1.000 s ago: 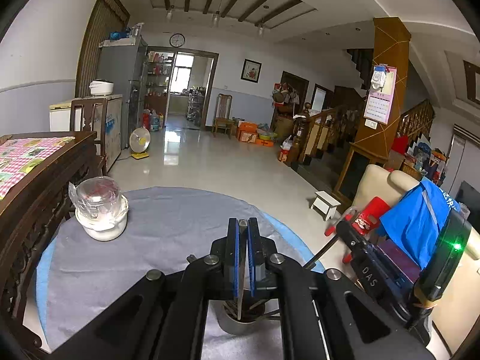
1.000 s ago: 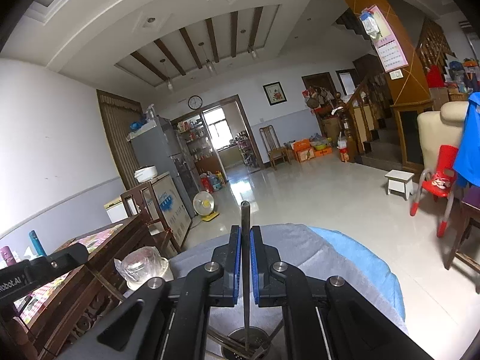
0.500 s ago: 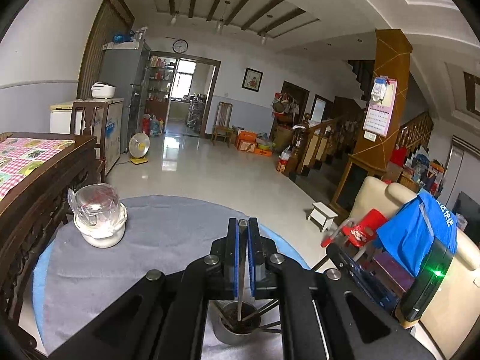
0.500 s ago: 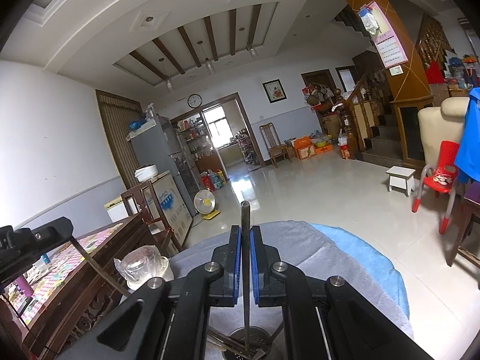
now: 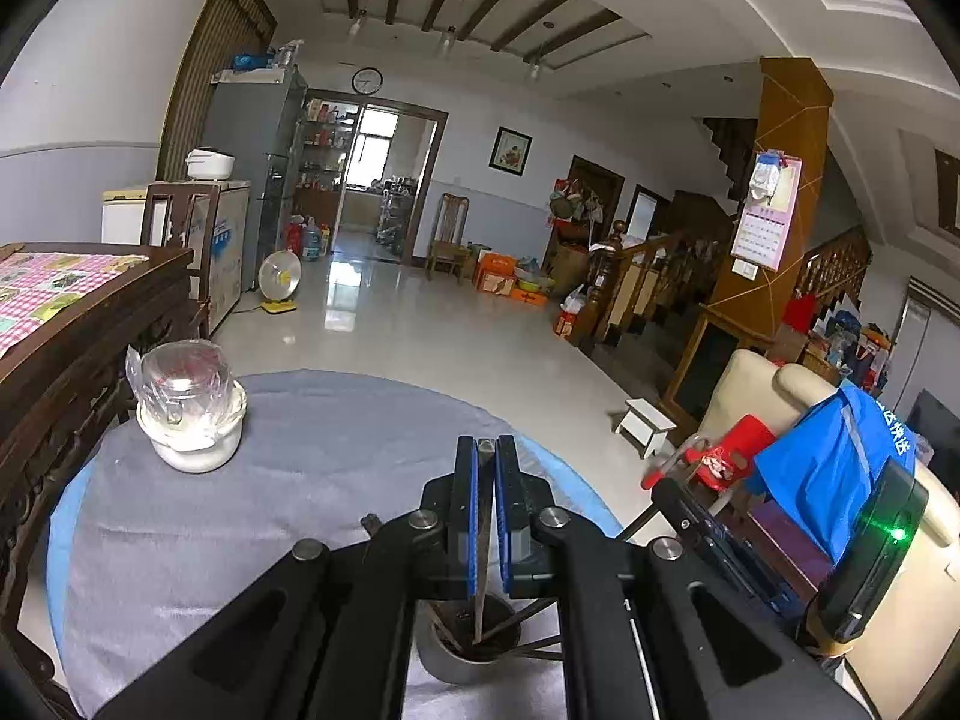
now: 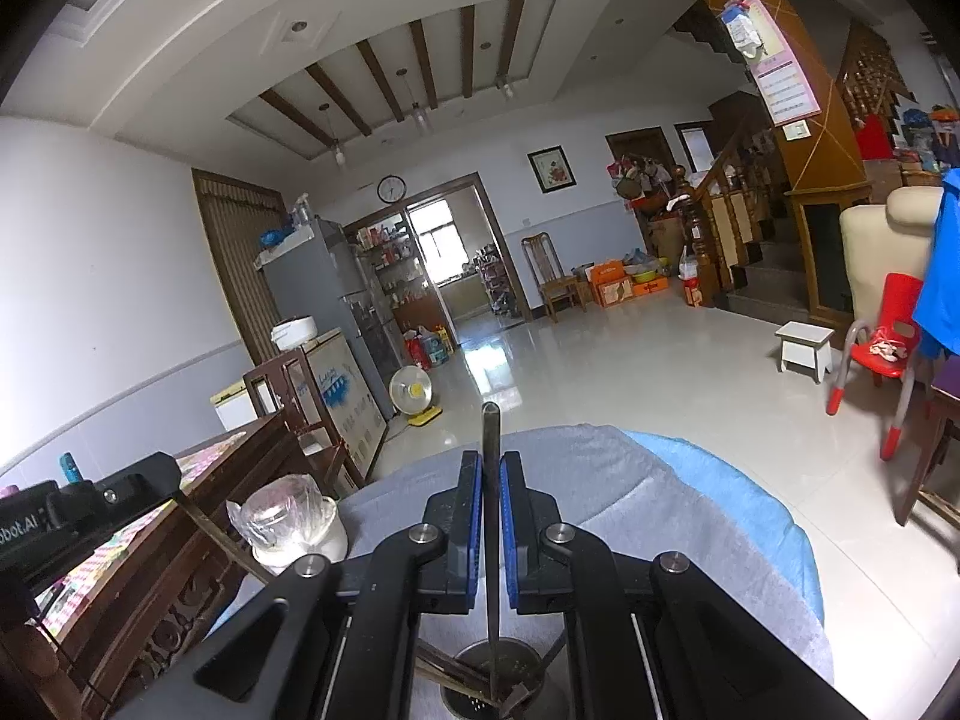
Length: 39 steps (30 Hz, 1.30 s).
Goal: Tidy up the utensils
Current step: 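Lower the left tool's chopstick into the grey cup while the right tool inserts its own, then open both tools and pull them back from the grey cup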
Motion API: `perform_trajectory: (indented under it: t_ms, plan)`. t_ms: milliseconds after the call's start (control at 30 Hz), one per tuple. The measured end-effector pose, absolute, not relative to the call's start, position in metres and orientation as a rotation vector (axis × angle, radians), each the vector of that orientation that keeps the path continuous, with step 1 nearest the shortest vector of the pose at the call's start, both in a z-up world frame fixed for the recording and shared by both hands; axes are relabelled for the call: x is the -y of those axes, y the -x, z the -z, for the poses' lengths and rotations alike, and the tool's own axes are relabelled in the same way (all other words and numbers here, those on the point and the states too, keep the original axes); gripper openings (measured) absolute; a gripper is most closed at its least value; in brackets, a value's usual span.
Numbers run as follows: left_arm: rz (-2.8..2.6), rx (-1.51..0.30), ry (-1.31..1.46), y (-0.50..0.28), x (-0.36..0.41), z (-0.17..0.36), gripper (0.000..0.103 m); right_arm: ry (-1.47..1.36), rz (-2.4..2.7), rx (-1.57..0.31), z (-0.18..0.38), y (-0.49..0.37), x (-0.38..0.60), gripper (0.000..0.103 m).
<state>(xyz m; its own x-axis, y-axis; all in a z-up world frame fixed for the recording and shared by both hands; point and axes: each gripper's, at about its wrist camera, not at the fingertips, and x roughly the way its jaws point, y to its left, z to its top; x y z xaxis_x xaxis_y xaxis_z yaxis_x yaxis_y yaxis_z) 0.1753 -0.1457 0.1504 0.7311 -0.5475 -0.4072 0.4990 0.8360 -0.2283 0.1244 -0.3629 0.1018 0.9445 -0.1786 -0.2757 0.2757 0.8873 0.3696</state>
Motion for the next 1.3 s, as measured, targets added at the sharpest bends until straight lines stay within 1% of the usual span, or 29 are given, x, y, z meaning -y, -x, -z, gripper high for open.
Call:
perform_trajectory:
  t_ms: [500, 800, 1167, 1300]
  plan:
    - [0.576, -0.546, 0.090, -0.177, 0.144, -0.128, 0.005, -0.405, 0.236, -0.277, -0.093, -0.118, 0.357, 0.007]
    - [0.577, -0.581, 0.068, -0.173, 0.141, -0.116, 0.005, -0.417, 0.222, -0.333, -0.078, -0.118, 0.355, 0.007]
    - [0.585, -0.608, 0.049, -0.168, 0.134, -0.109, 0.005, -0.433, 0.192, -0.332, -0.080, -0.111, 0.356, 0.008]
    - [0.557, -0.606, 0.013, -0.164, 0.130, -0.107, 0.010, -0.445, 0.174, -0.351, -0.080, -0.110, 0.355, 0.008]
